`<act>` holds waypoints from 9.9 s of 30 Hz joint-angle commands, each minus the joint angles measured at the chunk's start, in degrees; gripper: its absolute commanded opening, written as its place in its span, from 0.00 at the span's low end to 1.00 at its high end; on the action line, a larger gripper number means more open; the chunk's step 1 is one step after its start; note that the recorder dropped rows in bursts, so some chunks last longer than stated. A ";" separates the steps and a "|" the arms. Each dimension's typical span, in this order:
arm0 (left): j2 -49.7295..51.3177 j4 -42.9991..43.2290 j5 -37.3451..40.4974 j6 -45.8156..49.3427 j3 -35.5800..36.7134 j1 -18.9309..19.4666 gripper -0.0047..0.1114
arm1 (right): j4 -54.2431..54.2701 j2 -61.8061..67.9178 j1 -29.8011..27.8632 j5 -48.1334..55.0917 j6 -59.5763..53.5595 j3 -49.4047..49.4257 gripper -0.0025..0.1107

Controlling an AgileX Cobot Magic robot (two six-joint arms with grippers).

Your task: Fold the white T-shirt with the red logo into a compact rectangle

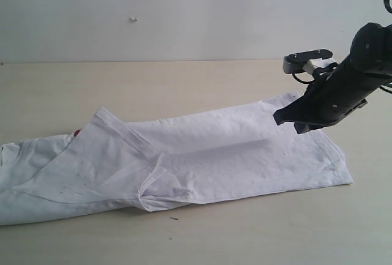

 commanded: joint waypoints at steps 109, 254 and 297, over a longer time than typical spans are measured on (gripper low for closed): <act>1.51 -37.73 -10.51 1.49 -16.95 -44.70 0.04 | -43.37 -0.30 -2.66 6.65 43.20 -0.38 0.02; 17.37 20.25 13.05 -21.23 -27.07 -47.18 0.30 | 16.42 3.30 -2.66 28.97 1.51 -0.92 0.40; 18.08 17.63 11.77 -20.55 -27.07 -47.18 0.30 | 58.01 0.13 -2.41 35.75 -38.07 -21.63 0.02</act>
